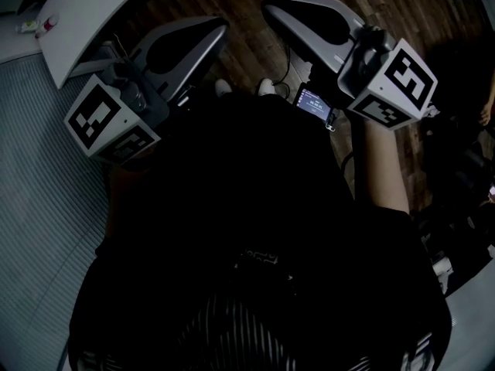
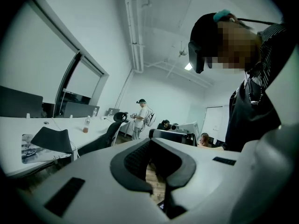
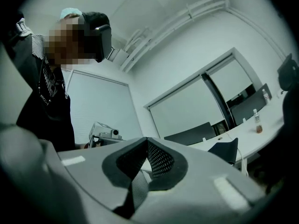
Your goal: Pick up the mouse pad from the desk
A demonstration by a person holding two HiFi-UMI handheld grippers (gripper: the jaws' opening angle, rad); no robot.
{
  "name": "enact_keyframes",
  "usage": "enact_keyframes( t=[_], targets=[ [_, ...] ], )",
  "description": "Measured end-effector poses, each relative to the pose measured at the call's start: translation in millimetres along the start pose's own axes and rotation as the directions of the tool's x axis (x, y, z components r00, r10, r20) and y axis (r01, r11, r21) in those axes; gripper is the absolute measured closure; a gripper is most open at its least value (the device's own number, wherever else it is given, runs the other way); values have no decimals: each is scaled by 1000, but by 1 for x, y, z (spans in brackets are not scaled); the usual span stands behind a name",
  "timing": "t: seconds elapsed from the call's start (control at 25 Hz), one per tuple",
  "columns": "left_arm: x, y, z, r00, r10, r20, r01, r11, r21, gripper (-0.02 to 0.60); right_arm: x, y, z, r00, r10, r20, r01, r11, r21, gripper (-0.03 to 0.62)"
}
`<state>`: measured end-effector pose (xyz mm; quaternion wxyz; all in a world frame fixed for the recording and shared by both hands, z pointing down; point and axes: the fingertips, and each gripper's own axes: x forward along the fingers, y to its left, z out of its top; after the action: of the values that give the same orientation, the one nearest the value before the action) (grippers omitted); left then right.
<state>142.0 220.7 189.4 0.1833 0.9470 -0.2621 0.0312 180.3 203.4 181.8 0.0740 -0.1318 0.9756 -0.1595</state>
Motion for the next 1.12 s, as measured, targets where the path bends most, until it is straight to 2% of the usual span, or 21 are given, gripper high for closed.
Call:
enact_keyframes(
  t=[0.2, 0.36, 0.48, 0.68, 0.8, 1.12],
  targets=[
    [2, -10, -5, 998, -61, -13, 61, 998, 0, 572, -8, 5, -4, 998, -56, 16, 56, 998, -1, 590],
    [-10, -15, -33, 995, -104, -2, 104, 995, -8, 572, -12, 21, -33, 994, -106, 12, 106, 994, -7, 589],
    [-6, -6, -38, 990, -138, 28, 138, 990, -12, 572, -8, 19, -46, 989, -150, 6, 150, 988, -17, 589],
    [-1, -5, -36, 975, -217, 44, 217, 976, 5, 572, -14, 15, -47, 969, -248, -14, 247, 968, -35, 589],
    [-1, -7, -26, 967, -252, 44, 251, 968, 21, 572, -17, 18, -34, 958, -287, -4, 286, 957, -57, 589],
    [-14, 54, 1, 941, -336, 32, 335, 942, 32, 572, 40, -14, -13, 934, -357, 10, 356, 930, -94, 589]
  ],
)
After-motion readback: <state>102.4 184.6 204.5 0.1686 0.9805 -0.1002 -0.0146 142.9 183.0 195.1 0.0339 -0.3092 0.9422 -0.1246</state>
